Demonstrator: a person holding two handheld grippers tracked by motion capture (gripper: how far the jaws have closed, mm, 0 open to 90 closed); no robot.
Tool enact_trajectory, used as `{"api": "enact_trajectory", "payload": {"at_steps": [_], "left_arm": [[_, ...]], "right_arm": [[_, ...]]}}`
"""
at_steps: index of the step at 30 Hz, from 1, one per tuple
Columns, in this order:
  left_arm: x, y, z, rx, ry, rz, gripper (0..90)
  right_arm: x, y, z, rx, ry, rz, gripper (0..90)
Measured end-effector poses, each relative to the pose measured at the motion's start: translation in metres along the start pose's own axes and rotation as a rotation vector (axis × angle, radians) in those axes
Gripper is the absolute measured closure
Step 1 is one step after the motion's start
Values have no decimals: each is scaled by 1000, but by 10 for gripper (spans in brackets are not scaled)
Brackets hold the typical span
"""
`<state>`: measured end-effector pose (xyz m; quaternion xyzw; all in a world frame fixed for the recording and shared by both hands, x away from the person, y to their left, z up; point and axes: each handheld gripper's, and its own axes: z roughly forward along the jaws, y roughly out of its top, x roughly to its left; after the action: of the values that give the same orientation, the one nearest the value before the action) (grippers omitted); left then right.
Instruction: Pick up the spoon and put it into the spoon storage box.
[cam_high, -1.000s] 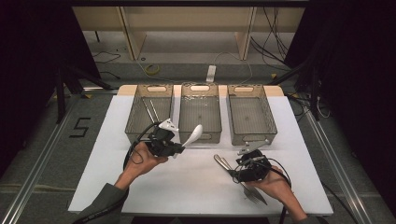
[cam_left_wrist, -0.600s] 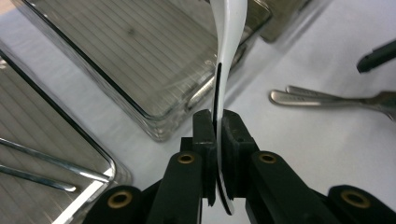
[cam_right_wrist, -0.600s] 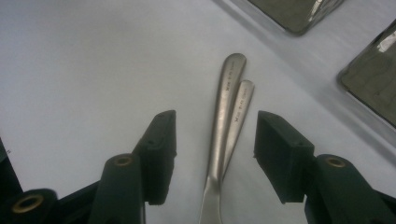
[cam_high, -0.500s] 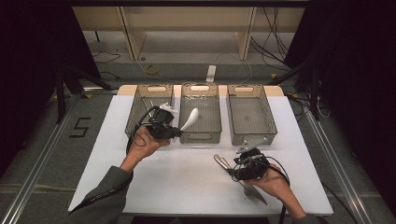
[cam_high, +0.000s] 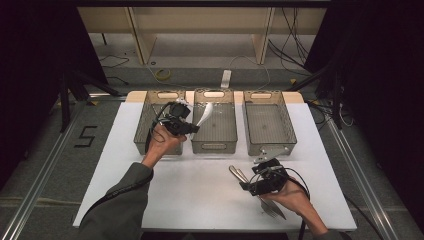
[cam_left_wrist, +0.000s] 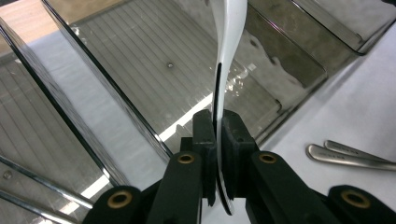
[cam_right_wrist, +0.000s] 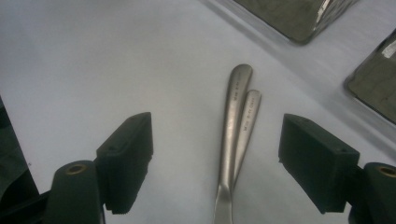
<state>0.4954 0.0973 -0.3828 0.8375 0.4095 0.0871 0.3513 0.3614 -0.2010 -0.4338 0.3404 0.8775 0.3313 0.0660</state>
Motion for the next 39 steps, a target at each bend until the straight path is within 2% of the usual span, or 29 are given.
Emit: {"api": "enact_trajectory", "payload": {"at_steps": [5,7,21,24,28,29,30,32,33,39], "left_arm": [[-2,7,8,-12,-8,-23,850],[-5,11,14,-7,14,-15,850],[-2,10,30,-7,46,-66,836],[-1,10,33,-14,51,-77,793],[-4,13,28,-33,40,-83,602],[-6,13,26,-38,39,-86,517],[-7,14,23,-40,40,-81,477],[-9,14,17,-64,31,-79,454],[-10,13,13,-80,22,-83,403],[-8,1,-8,-146,-10,-110,326]], "right_arm": [[1,0,-1,-4,9,-1,261],[2,0,-1,-5,8,-5,261],[3,0,-1,-3,4,-16,263],[3,0,0,-3,3,-20,264],[3,0,-2,-3,7,-11,266],[2,1,-2,-6,6,-18,268],[2,1,-2,-7,6,-23,271],[2,1,-2,-6,7,-26,274],[3,2,-2,-3,12,-22,282],[1,4,-3,-12,15,-39,321]]}}
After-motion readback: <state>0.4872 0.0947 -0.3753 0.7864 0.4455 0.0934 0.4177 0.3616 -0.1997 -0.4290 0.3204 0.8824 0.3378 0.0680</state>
